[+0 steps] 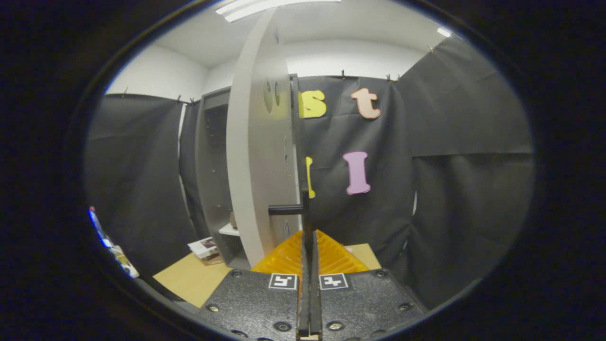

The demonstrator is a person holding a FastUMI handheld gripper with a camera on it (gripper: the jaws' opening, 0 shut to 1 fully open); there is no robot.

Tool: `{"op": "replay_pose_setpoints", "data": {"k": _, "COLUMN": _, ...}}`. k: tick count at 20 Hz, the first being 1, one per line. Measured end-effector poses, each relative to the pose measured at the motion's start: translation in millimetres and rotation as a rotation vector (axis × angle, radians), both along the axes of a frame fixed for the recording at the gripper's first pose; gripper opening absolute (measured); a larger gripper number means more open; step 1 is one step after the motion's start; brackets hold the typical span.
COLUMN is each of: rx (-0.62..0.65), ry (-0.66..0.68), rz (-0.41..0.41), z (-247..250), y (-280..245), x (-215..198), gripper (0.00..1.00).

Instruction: Open the shoe cabinet door, grab the shoes and put them into the shoe cabinet, then close the shoe cabinet door.

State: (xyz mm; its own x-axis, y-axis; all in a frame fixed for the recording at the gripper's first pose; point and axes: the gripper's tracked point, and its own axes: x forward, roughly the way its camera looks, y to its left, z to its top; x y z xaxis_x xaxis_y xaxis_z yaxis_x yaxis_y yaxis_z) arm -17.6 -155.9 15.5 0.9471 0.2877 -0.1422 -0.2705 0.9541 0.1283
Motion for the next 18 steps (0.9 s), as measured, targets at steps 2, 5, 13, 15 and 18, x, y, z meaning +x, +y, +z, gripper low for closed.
{"op": "replay_pose_setpoints", "data": {"k": 2, "rx": -0.024, "ry": 0.0, "rz": 0.025, "z": 2, "y": -8, "x": -1, "gripper": 0.04}}
{"op": "replay_pose_setpoints", "data": {"k": 5, "rx": -0.088, "ry": -0.056, "rz": -0.008, "z": 7, "y": -20, "x": -23, "gripper": 0.09}}
{"op": "replay_pose_setpoints", "data": {"k": 13, "rx": -0.154, "ry": -0.268, "rz": -0.183, "z": 29, "y": -31, "x": -88, "gripper": 0.96}}
{"op": "replay_pose_setpoints", "data": {"k": 15, "rx": -0.14, "ry": -0.246, "rz": -0.212, "z": 19, "y": -26, "x": -89, "gripper": 1.0}}
{"op": "replay_pose_setpoints", "data": {"k": 18, "rx": -0.092, "ry": -0.215, "rz": -0.171, "z": 9, "y": 2, "x": -86, "gripper": 1.0}}
